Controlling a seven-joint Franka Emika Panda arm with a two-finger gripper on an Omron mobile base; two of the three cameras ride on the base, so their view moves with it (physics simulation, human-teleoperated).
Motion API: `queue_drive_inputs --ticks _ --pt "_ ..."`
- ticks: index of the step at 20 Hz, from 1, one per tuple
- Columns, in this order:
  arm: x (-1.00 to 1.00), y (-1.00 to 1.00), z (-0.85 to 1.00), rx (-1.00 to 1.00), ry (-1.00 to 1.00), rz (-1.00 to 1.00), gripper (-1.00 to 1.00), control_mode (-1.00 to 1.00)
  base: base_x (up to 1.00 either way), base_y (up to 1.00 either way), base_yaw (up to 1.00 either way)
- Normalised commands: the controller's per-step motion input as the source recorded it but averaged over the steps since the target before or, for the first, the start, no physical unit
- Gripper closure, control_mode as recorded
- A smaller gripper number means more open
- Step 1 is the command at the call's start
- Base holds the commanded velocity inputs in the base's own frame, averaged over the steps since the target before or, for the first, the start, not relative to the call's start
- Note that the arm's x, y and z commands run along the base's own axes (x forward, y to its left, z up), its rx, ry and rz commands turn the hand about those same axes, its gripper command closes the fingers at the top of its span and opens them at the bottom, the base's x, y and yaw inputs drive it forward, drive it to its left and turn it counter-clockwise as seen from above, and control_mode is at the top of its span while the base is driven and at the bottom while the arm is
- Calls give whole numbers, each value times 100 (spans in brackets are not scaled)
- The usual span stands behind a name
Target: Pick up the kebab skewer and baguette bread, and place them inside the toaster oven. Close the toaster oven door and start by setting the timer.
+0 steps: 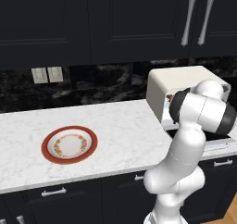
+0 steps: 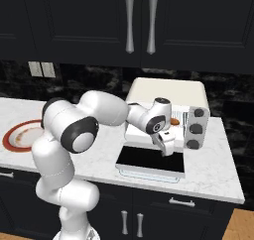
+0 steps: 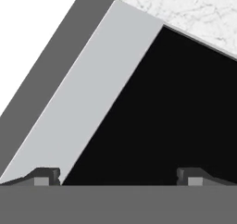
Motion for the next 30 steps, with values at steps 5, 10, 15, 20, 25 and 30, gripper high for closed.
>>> queue_drive_inputs --ticks 5,10,15,20,25,30 --pt "-64 0 5 0 -4 1 -100 -100 0 0 0" --pt "-98 1 25 -1 -4 23 -100 -100 0 0 0" --pt "-100 22 5 -6 -2 46 -100 -100 0 0 0" --pt "-83 42 -3 -3 6 52 -100 -100 0 0 0" --pt "-13 7 0 -5 12 46 -100 -100 0 0 0" --pt "-11 0 -23 0 11 34 -100 -100 0 0 0"
